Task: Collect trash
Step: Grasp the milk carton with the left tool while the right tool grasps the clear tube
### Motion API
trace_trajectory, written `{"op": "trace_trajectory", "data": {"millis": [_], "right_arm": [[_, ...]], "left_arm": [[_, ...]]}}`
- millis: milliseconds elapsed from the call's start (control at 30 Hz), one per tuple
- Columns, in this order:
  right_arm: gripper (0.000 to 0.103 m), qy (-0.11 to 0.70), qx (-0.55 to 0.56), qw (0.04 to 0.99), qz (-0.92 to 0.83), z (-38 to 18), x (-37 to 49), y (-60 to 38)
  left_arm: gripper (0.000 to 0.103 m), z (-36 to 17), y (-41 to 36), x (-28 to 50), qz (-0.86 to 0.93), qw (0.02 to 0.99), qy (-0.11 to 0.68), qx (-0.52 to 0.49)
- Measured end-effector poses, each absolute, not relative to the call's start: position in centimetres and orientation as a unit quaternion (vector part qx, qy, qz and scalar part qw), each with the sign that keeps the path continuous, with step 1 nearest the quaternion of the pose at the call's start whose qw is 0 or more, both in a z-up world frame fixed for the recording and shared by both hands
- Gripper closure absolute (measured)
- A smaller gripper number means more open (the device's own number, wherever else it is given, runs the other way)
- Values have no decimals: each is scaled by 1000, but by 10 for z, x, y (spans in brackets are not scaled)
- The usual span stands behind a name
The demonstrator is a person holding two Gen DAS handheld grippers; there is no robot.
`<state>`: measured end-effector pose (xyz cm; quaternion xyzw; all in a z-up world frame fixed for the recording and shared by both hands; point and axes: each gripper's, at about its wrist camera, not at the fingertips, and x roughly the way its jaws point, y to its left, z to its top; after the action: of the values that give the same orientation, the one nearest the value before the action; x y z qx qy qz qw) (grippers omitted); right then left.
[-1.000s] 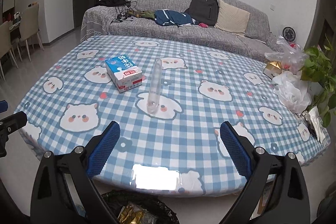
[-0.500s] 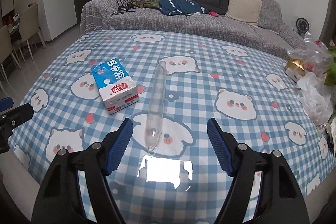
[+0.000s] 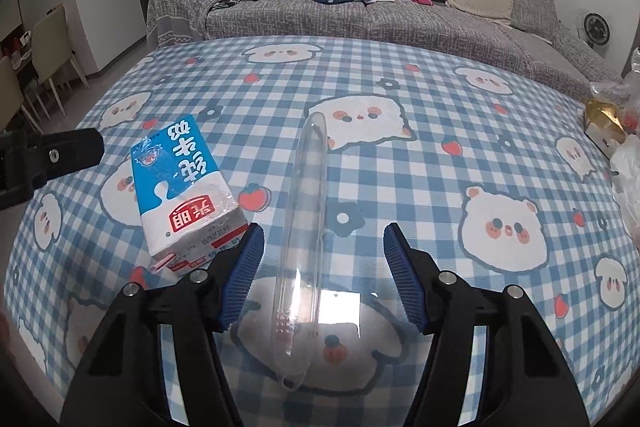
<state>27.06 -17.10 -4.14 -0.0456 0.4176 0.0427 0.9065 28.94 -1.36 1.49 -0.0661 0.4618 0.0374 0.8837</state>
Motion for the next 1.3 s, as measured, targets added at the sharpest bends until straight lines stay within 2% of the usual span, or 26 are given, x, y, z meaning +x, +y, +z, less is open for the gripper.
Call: {"op": "trace_trajectory", "data": {"millis": [133,200,233,567,700,1033,1300], "right_arm": [[55,434,-52,898,39,-53,283,-168],[65,443,-45,894,44,-58,287,-171],[77,448,-43,892,42,-62,289,-173],[78,436,-27,899,24,-55,294,-211],[78,433,-22,901,19,-52,296,-222],[78,430,-10,902,15,-48,298,-236],[78,430,-5,903,13,-43,293,-238]], "left_arm": [[6,7,-26,307,36,878,472,-67],[6,1,-32,315,34,875,478,-69],[6,-2,-34,318,32,873,481,-71],[7,-32,-57,344,31,855,514,-66],[15,-35,-59,345,34,853,516,-67],[29,-30,-70,341,20,860,507,-53],[34,-26,-72,331,8,865,500,-44]]}}
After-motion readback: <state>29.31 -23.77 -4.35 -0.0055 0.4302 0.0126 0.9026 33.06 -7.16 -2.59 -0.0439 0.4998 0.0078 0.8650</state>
